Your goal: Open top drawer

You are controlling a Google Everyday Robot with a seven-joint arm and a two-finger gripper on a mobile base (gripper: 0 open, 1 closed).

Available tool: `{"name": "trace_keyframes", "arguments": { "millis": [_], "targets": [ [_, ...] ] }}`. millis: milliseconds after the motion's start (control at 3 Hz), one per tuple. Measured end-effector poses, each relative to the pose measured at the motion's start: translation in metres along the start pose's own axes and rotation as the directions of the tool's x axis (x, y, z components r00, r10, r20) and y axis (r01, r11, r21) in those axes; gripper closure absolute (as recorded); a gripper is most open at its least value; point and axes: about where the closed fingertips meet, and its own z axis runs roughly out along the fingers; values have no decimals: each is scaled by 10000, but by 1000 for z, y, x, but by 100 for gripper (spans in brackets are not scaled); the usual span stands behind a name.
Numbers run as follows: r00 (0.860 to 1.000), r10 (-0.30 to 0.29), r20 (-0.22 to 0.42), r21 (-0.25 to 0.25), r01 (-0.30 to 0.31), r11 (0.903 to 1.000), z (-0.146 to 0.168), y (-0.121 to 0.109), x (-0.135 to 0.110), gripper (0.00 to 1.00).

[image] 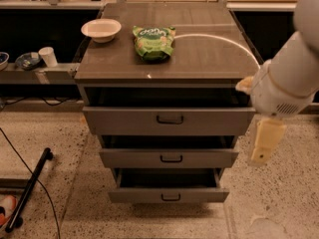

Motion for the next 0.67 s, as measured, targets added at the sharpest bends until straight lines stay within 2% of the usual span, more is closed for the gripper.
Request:
{"name": "trace_keyframes", "arguments": {
  "millis": [333,667],
  "targets": [
    [9979,-19,642,-469,49,9989,59,11,15,0],
    [9963,-4,862,-584,54,9983,73,12,18,0]
  ]
}}
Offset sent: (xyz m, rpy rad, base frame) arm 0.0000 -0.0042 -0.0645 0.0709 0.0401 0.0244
